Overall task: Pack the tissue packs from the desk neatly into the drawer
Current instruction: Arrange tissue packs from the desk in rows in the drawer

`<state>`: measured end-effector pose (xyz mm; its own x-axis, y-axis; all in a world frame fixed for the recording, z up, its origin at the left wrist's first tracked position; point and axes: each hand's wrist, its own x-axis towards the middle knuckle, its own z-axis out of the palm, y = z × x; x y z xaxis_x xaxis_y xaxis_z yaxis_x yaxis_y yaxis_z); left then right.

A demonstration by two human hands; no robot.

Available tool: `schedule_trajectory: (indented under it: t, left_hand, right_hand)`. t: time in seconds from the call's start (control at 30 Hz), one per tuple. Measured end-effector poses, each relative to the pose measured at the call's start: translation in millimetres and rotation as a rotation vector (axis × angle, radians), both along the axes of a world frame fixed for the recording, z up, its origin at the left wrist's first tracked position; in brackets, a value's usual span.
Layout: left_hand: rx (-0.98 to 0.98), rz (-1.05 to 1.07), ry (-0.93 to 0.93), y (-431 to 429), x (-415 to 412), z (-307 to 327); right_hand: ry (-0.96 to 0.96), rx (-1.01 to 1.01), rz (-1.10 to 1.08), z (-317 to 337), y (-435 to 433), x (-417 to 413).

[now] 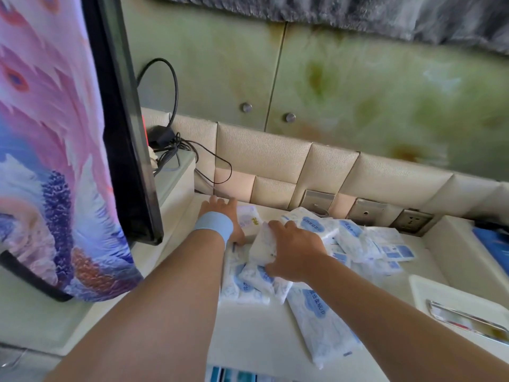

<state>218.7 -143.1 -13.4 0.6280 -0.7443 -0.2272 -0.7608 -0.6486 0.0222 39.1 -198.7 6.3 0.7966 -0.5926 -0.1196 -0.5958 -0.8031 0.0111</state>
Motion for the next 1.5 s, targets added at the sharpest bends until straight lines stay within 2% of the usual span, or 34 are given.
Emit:
schedule_trajectory:
  t: [0.23,0.33,0.43,0.67,0.8,0.9,1.07,1.23,1.3,1.37,1.43,1.5]
  left_hand:
    - [-0.235,0.013,-0.243,6.7,-14.6,18.2]
    - [-0.337,0.034,-0.233,21.4,-39.9,34.3]
    - [-0.385,0.004,-0.179,49.3,-69.8,47.8]
    - [-0.19,-0.186,-0.099,151.9,-149.8,43.8]
    - [-0.157,-0.149,0.041,216.3,-180.5,29.8]
    - [-0.078,-0.097,0.22,256.3,-201.7,21.4]
    - [0.211,-0.143,0.39,290.9,-227.7,2.6]
    - [0.429,-0.243,0.38,296.2,-248.0,-21.5]
    - [0.453,-0.316,0.323,293.7,-253.3,-26.8]
    - [0.445,-0.311,0.356,288.9,-255.3,-25.4]
    - [0.353,-0.252,0.45,279.8,-254.8,-19.7]
    - [0.178,-0.157,0.568,267.8,-253.8,-13.6]
  right_hand:
    - [-0.124,-0.029,-0.065,8.7,20.0,-12.0]
    - [-0.155,0.0,-0.096,17.7,37.4,-30.1]
    - [-0.066,0.081,-0.093,30.2,57.7,-58.5]
    - [0.07,0.36,0.017,25.1,119.1,-141.6]
    - [0.178,0.531,0.04,14.1,148.2,-174.6]
    - [0.229,0.564,0.075,4.8,177.0,-199.2]
    - [0.373,0.514,0.102,-24.6,205.1,-228.5]
    - [0.315,0.513,0.065,-47.7,216.0,-248.2]
    - [0.246,0.555,0.039,-48.2,211.0,-248.5]
    - [0.162,0.567,0.006,-44.3,206.2,-247.5]
    - [0.083,0.613,-0.04,-39.2,201.7,-245.4]
    - [0.039,0.689,-0.065,-35.7,198.6,-241.6]
